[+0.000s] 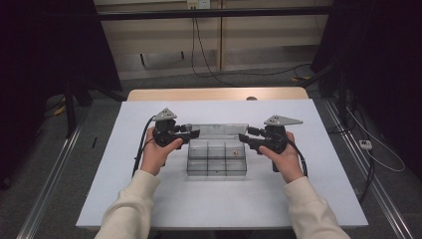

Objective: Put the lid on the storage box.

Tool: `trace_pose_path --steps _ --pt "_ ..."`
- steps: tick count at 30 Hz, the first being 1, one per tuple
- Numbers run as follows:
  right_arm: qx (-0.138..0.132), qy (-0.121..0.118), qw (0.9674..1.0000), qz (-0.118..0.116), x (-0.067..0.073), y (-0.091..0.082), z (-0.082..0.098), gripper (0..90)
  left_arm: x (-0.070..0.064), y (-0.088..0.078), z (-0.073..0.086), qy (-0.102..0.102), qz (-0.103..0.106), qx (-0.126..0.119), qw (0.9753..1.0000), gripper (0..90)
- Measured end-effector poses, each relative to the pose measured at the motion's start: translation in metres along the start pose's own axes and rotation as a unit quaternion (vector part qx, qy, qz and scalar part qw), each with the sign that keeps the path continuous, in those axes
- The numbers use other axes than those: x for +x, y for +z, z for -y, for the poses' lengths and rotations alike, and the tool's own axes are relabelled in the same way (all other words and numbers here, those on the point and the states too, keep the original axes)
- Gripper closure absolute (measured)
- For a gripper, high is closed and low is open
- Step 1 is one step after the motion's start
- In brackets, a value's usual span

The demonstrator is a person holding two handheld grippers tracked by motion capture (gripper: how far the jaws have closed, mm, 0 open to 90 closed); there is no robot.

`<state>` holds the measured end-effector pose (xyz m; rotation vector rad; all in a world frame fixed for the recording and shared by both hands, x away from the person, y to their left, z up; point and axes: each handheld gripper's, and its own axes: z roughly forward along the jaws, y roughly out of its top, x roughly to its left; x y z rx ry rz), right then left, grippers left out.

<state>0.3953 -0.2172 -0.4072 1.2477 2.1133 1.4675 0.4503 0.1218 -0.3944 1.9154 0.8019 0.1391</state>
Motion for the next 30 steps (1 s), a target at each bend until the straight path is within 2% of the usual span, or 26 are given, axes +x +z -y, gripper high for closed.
trace_pose_path --steps 1,5,10,14,16,22,26,30 --pt "0.006 -0.002 1.0 0.001 0.001 -0.001 0.0 49.4 0.0 0.0 0.0 0.0 0.0 0.001 1.0 54.3" --pt "0.004 0.012 0.9999 -0.006 0.001 -0.006 0.002 50.2 -0.001 -0.001 0.0 -0.002 0.002 -0.003 1.0 53.8" --pt "-0.002 0.031 0.9995 -0.009 -0.003 -0.013 0.005 59.6 -0.001 -0.004 0.001 -0.002 0.004 -0.004 1.0 53.6" --pt "-0.007 0.027 0.9995 -0.017 -0.001 -0.017 0.004 68.0 -0.002 -0.004 0.002 -0.002 0.003 -0.004 1.0 53.2" --pt "-0.006 0.018 0.9997 -0.018 0.002 -0.018 0.004 72.8 -0.003 -0.005 0.002 -0.002 0.002 -0.005 1.0 53.0" --pt "-0.009 0.024 0.9985 -0.048 0.006 -0.018 0.002 86.4 -0.004 -0.006 0.003 -0.001 0.002 -0.005 1.0 52.7" --pt "-0.011 0.025 0.9983 -0.052 0.006 -0.017 0.002 90.0 -0.005 -0.006 0.003 0.0 0.003 -0.001 1.0 52.4" --pt "-0.012 0.025 0.9981 -0.056 0.006 -0.015 0.001 90.0 -0.005 -0.007 0.003 0.001 0.003 0.0 1.0 52.2"
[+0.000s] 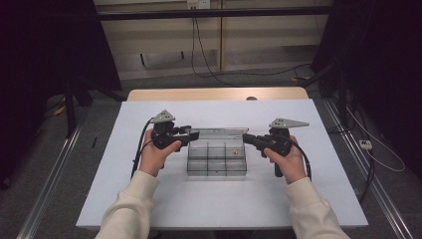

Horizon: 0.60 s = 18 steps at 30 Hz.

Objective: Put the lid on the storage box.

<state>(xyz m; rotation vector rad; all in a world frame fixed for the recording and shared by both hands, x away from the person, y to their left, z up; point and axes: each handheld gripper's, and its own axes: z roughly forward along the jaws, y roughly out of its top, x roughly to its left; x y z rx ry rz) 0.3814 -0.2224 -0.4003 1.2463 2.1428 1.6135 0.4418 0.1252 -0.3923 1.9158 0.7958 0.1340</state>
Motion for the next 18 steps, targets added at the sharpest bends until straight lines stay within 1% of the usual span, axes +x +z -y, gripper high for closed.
trace_pose_path --steps 6,13,18 --pt "0.0 -0.004 1.0 -0.004 0.001 0.0013 -0.0004 90.0 -0.0014 -0.0014 0.0008 0.004 0.001 0.004 1.0 51.5" --pt "0.0 -0.003 1.0 -0.004 0.0008 0.0014 -0.0005 90.0 -0.002 -0.0029 0.0019 0.002 0.001 0.005 1.0 51.2" --pt "0.001 -0.007 1.0 -0.004 0.0018 0.0025 -0.0004 90.0 -0.002 -0.0042 0.0027 0.0 0.003 0.005 1.0 50.5"
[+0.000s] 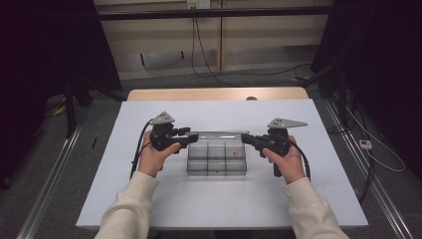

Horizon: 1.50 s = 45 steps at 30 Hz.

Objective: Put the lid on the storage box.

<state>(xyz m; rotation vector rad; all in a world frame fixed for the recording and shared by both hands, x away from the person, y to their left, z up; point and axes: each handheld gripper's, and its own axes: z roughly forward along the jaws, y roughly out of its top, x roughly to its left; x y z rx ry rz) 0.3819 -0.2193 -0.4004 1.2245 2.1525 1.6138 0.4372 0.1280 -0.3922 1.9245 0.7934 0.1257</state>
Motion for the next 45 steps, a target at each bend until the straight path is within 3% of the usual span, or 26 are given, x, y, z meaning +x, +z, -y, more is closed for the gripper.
trace_pose_path --steps 18,28,40,45 --pt "0.002 -0.007 1.0 0.002 0.002 0.0 0.001 90.0 0.0 -0.011 0.004 0.002 -0.002 0.012 0.9999 46.1" --pt "0.003 -0.01 0.9999 0.004 0.003 0.0 0.001 90.0 0.0 -0.02 0.009 -0.008 0.005 0.018 0.9998 44.9" --pt "0.004 -0.015 0.9999 0.007 0.003 -0.001 0.002 90.0 0.0 -0.027 0.018 -0.018 0.014 0.04 0.9989 55.5" --pt "0.001 -0.014 0.9999 0.008 0.004 -0.003 0.002 90.0 -0.001 -0.028 0.02 -0.023 0.028 0.043 0.9984 61.7"
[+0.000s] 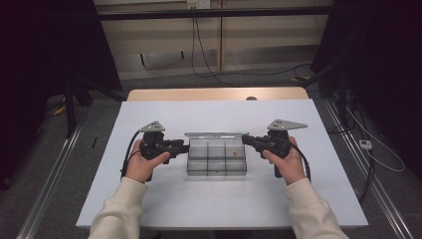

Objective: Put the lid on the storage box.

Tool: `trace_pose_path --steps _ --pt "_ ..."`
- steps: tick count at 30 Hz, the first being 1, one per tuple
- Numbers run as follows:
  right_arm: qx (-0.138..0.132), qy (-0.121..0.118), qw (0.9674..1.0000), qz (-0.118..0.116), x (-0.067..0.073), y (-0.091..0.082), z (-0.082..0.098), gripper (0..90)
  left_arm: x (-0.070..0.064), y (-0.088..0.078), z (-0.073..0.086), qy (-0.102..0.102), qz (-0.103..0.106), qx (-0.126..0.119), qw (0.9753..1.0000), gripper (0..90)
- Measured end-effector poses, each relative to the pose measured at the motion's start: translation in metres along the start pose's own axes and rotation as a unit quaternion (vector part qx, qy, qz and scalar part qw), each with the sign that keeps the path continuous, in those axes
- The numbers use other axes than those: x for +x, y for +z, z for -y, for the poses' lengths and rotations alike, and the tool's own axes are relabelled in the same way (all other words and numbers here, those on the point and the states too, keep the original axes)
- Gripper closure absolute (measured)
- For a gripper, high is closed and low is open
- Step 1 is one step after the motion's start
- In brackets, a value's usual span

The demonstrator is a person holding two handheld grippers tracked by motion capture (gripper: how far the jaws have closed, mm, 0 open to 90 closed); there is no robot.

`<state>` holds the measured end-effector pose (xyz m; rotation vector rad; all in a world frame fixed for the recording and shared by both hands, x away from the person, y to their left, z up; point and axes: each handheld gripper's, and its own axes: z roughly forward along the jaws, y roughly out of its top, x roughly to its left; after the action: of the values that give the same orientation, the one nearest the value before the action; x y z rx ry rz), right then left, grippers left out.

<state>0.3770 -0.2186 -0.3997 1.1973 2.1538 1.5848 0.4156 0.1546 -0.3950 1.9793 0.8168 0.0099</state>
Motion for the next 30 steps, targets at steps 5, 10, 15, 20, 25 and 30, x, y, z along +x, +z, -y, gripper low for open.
trace_pose_path --steps 5,10,15,20,25,30 --pt "0.002 -0.002 1.0 0.001 0.001 0.0 0.001 90.0 -0.002 0.002 0.0 0.004 0.006 0.002 1.0 71.9" --pt "0.001 -0.001 1.0 0.0 0.002 -0.001 0.002 90.0 -0.003 0.004 0.0 0.003 0.016 -0.003 0.9999 80.7" --pt "0.004 -0.003 1.0 0.002 0.003 -0.002 0.004 90.0 -0.004 0.005 -0.001 0.002 0.024 -0.007 0.9997 86.3" --pt "0.008 -0.005 1.0 0.002 0.005 -0.002 0.006 90.0 -0.005 0.006 -0.002 0.003 0.029 -0.011 0.9995 90.0" --pt "0.01 -0.009 0.9999 0.002 0.006 -0.004 0.009 90.0 -0.006 0.006 -0.002 0.008 0.029 -0.007 0.9995 90.0" --pt "0.008 -0.005 1.0 0.001 0.007 -0.006 0.011 90.0 -0.007 0.006 -0.001 0.01 0.029 -0.004 0.9995 90.0"
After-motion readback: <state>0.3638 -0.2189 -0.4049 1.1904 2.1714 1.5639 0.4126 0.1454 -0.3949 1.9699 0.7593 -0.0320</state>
